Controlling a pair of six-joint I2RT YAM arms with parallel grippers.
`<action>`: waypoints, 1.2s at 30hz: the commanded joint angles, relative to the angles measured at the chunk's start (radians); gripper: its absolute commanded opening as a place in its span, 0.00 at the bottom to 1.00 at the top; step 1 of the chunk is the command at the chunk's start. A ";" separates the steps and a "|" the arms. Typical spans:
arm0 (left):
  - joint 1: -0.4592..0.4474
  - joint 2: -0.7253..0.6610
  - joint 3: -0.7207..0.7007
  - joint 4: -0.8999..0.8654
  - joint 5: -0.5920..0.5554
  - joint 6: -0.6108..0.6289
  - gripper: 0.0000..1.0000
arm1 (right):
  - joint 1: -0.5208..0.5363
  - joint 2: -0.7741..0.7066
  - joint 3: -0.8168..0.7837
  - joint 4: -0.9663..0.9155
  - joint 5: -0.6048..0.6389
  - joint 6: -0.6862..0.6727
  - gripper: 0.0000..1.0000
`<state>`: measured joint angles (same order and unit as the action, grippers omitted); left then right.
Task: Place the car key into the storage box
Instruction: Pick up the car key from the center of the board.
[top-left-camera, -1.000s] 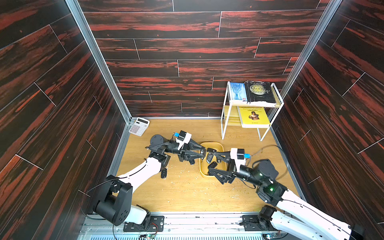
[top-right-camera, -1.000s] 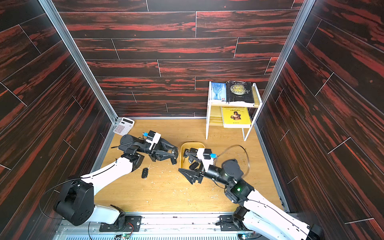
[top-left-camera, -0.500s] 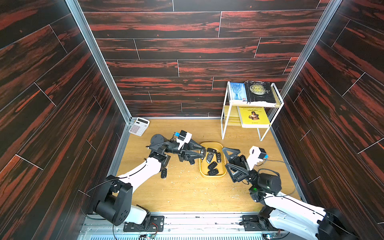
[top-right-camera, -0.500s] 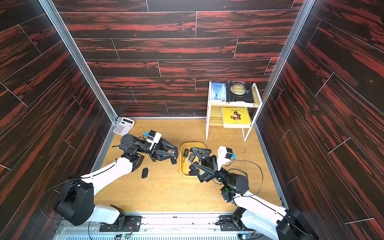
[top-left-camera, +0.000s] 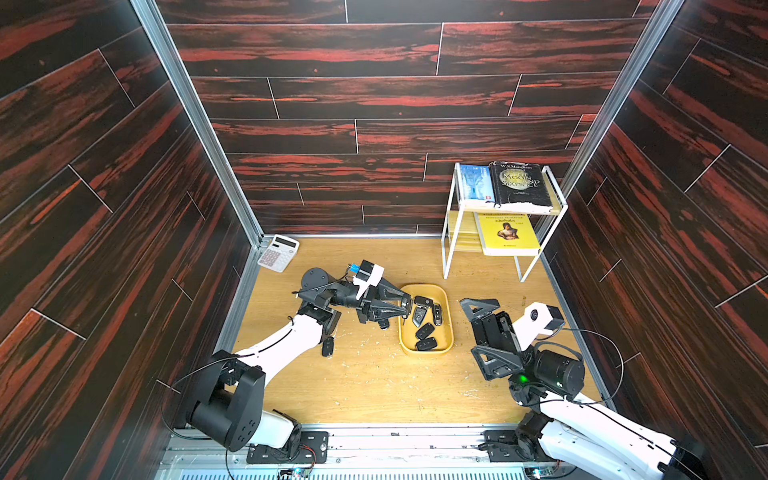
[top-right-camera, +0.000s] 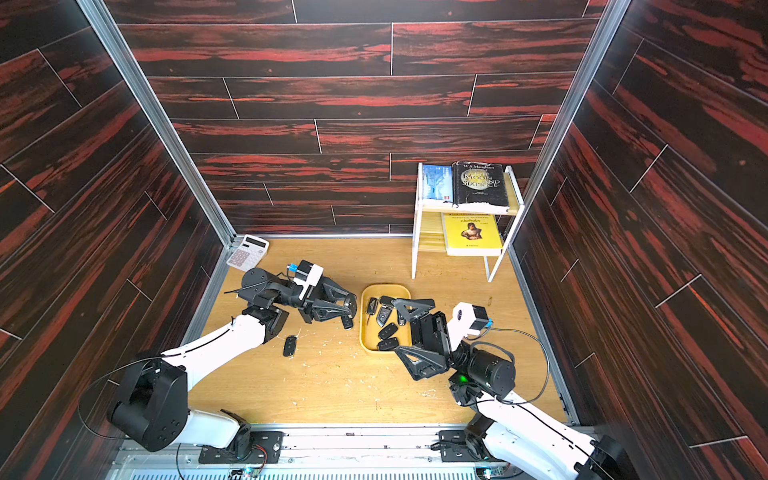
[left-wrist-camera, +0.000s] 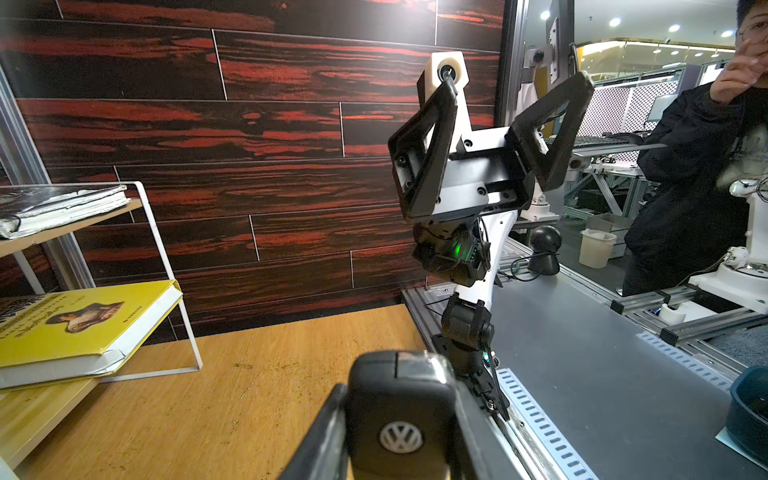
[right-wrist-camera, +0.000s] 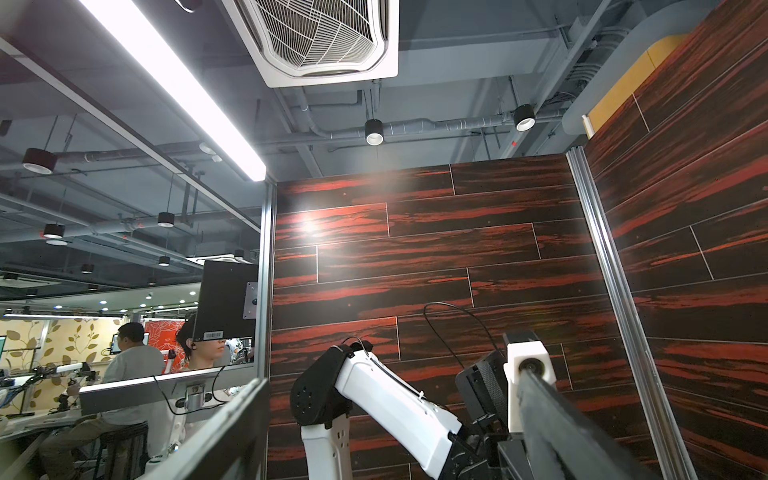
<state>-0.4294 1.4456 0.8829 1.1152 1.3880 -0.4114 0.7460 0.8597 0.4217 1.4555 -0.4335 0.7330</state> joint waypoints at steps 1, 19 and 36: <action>0.003 -0.011 0.010 0.024 -0.003 0.001 0.08 | -0.002 0.002 0.024 -0.057 0.005 -0.025 0.97; 0.003 0.001 0.011 0.031 -0.005 -0.012 0.08 | -0.004 -0.003 0.195 -0.756 0.076 -0.328 0.98; 0.004 0.021 0.027 0.048 0.005 -0.064 0.08 | -0.003 0.129 0.259 -1.103 0.195 -0.587 0.96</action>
<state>-0.4294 1.4677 0.8829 1.1404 1.3808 -0.4587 0.7448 0.9974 0.6968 0.3294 -0.2504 0.1692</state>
